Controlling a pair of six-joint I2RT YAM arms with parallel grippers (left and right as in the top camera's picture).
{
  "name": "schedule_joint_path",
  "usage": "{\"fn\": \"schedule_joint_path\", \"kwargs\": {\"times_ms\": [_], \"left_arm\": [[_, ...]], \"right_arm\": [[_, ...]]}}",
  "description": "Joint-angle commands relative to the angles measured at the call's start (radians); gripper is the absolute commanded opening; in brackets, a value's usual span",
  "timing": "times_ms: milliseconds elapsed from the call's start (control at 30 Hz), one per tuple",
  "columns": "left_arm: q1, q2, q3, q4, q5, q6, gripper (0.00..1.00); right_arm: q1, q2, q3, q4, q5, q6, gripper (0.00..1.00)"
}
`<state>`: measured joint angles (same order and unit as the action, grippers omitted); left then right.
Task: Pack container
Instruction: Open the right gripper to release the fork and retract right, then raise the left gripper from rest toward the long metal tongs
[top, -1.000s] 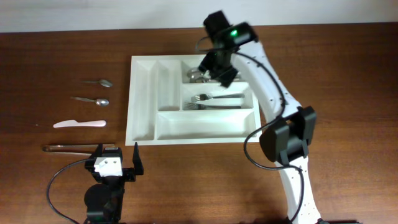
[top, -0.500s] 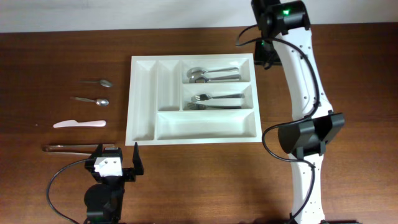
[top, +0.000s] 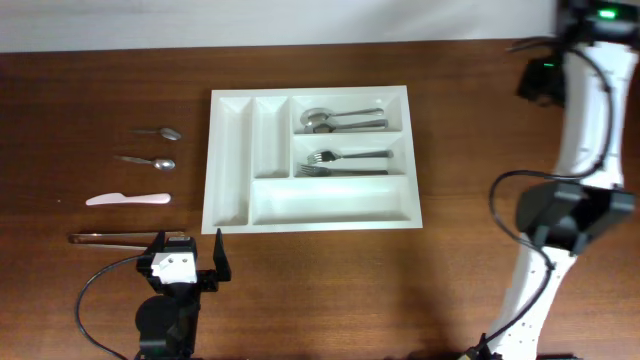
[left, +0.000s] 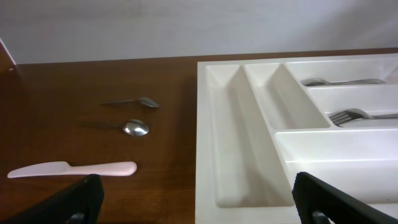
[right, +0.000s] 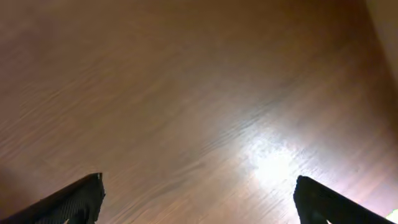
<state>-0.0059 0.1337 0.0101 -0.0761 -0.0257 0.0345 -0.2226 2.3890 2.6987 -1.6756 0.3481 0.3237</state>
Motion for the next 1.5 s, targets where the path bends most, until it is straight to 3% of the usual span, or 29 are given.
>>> {"fn": "schedule_joint_path", "kwargs": {"times_ms": [0, 233, 667, 800, 1233, 1333, 1467], "left_arm": [[0.0, -0.007, 0.0, -0.008, 0.014, 0.012, 0.99], [0.0, -0.007, 0.0, -0.008, 0.014, 0.012, 0.99], [0.0, -0.006, 0.046, 0.045, 0.006, -0.021, 0.99], [0.0, -0.004, 0.175, -0.039, -0.087, -0.113, 0.99], [0.0, 0.138, 0.626, -0.473, -0.295, -0.153, 0.99], [0.0, 0.161, 0.66, -0.497, -0.231, -0.245, 0.99], [0.0, 0.161, 0.668, -0.469, -0.054, -0.258, 0.99]], "right_arm": [[-0.12, -0.028, 0.015, -0.003, -0.169, -0.002, 0.99], [-0.231, -0.028, 0.015, -0.005, -0.322, -0.038, 0.99], [-0.23, -0.028, 0.015, -0.014, -0.341, -0.043, 0.99], [-0.229, -0.028, 0.015, -0.012, -0.341, -0.043, 0.99], [-0.229, -0.028, 0.015, -0.012, -0.341, -0.043, 0.99], [-0.229, -0.028, 0.015, -0.012, -0.341, -0.043, 0.99], [-0.229, -0.028, 0.015, -0.012, -0.341, -0.043, 0.99]]}}
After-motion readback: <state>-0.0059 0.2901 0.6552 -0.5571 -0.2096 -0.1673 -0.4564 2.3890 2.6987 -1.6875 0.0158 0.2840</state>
